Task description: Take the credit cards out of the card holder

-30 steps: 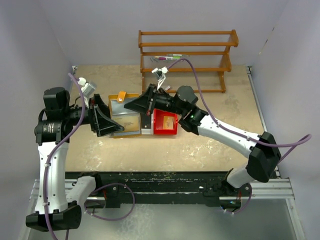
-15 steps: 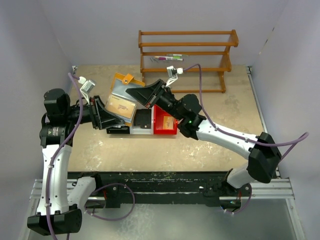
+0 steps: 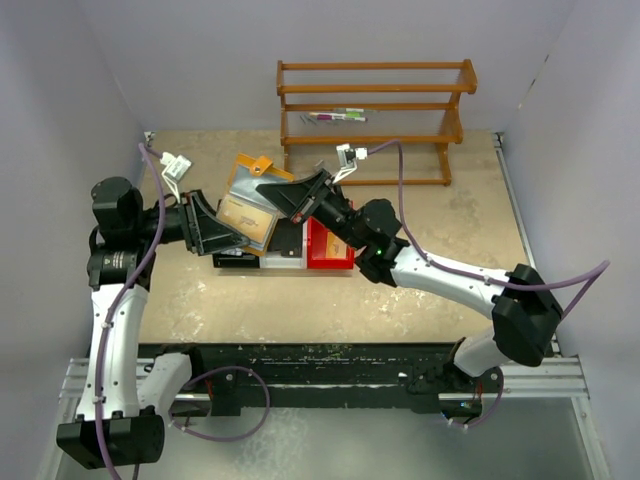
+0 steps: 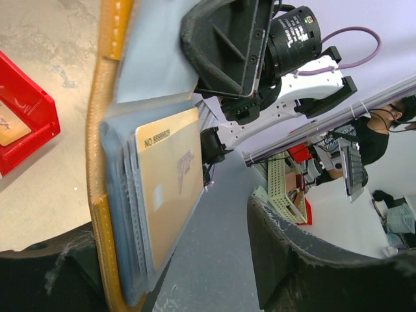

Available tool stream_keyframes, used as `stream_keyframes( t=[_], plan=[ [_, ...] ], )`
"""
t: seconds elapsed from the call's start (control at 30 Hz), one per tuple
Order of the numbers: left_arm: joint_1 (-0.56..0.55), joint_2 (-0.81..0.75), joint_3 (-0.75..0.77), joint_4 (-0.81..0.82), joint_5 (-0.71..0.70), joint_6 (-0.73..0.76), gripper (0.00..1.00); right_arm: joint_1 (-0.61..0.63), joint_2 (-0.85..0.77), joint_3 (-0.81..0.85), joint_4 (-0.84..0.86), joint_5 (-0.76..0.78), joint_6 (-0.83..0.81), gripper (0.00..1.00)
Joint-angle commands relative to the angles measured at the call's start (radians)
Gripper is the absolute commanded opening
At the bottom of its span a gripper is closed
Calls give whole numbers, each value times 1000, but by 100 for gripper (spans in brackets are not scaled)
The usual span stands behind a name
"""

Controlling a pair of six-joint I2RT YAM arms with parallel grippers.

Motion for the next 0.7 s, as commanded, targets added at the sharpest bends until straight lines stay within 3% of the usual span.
stream_keyframes(
  t=[0.0, 0.07, 0.2, 0.3, 0.37, 0.47, 0.5, 0.67],
  plan=[
    [12, -9, -15, 81, -8, -48, 65, 7, -45, 6, 105, 14, 23, 0],
    [15, -10, -27, 102, -11, -68, 57, 5, -46, -3, 115, 16, 31, 0],
    [20, -30, -60, 111, -31, -82, 27, 7, -48, -13, 114, 8, 40, 0],
    [23, -36, -69, 114, -32, -82, 12, 6, -42, -11, 52, -48, 52, 0],
    [23, -26, -37, 50, -50, -17, 9, -22, -35, 1, 6, -110, 66, 10],
    [23, 37, 98, -266, -146, 254, 3, -87, -8, 39, -72, -263, 42, 39],
    [23, 61, 140, -349, -174, 335, 1, -108, 8, 74, -130, -331, 14, 44],
    [22, 154, 266, -622, -198, 589, 1, -155, 117, 314, -505, -650, -224, 49]
  ],
)
